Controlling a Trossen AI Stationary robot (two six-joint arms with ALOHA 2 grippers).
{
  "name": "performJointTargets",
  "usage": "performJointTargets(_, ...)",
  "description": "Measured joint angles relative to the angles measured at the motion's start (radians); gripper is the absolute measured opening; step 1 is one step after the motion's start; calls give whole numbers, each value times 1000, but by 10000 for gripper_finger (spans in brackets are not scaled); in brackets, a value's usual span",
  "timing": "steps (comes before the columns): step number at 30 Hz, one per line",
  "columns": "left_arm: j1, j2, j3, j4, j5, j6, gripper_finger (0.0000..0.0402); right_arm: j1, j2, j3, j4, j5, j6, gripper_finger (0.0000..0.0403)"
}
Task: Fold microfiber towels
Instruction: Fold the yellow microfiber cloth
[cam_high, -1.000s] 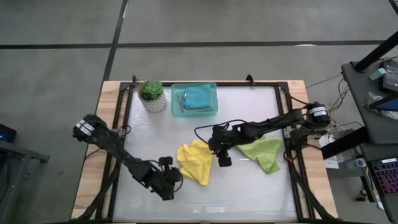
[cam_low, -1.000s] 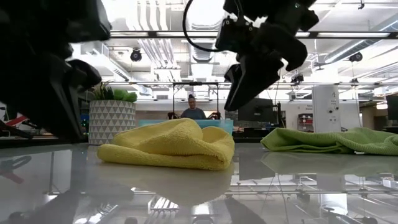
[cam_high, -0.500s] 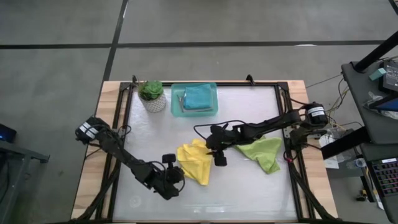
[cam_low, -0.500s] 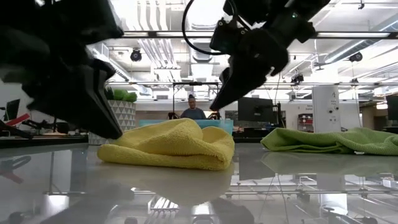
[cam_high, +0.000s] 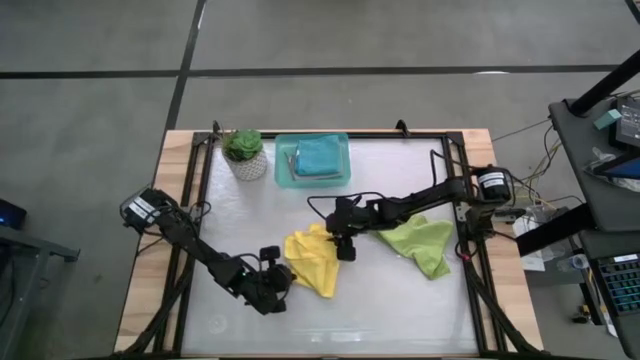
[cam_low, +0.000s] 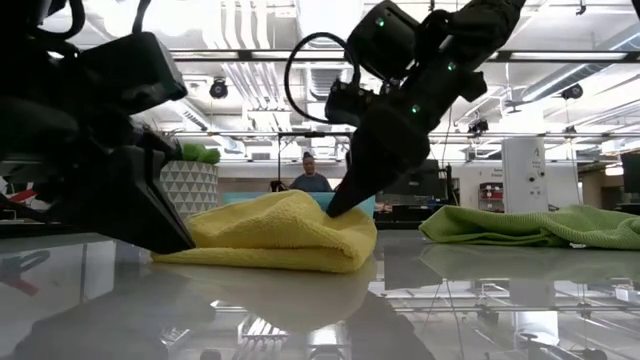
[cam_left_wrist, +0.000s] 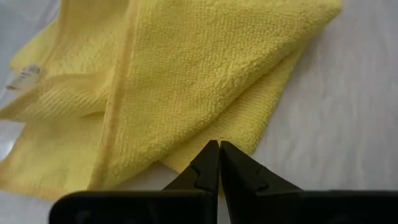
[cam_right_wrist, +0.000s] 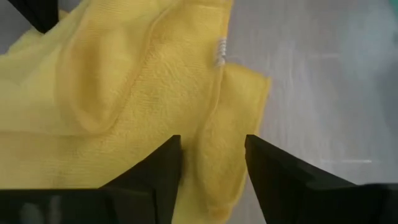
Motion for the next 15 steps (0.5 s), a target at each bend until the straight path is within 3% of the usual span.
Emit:
performJointTargets(4, 0, -1, -15, 10, 0, -45, 1, 2, 3, -2, 2, -8, -7, 124)
performJointTargets(10, 0, -2, -26, 21, 11, -66, 1, 2, 1, -2, 1, -80, -24, 21)
performJointTargets(15, 0, -3, -34, 32, 15, -73, 1, 6, -13, -3, -27, -86, -34, 10)
